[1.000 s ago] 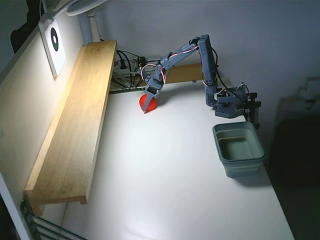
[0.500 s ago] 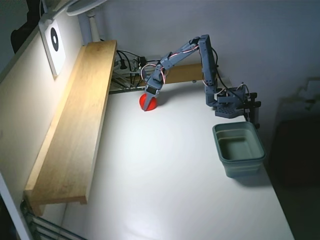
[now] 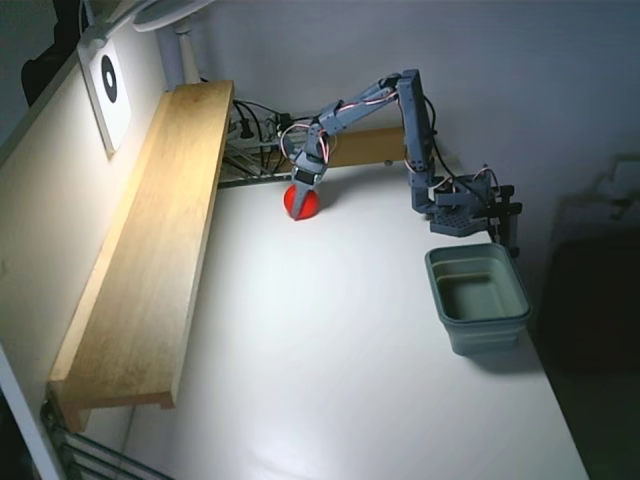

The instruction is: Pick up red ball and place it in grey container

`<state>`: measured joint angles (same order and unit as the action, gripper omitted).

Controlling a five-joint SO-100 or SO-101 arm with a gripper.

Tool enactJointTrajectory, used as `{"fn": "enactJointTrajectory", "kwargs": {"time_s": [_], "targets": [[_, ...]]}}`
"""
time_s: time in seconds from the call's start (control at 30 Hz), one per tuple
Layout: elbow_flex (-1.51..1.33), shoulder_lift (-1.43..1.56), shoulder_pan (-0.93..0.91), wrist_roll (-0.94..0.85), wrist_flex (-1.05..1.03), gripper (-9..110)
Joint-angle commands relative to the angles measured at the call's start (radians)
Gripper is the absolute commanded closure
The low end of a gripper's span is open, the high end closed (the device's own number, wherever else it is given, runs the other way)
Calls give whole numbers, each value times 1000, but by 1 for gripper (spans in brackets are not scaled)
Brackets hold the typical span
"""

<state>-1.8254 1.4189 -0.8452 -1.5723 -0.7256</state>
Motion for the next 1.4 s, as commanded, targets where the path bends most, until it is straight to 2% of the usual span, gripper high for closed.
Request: {"fn": "enactJointTrajectory", "kwargs": {"time_s": [0.0, 0.73, 1.13, 1.37], "targets": [[100, 85, -25, 2, -101, 78], [651, 63, -25, 2, -629, 78], [1089, -71, -25, 2, -934, 78], [1178, -104, -25, 2, -989, 78]]}}
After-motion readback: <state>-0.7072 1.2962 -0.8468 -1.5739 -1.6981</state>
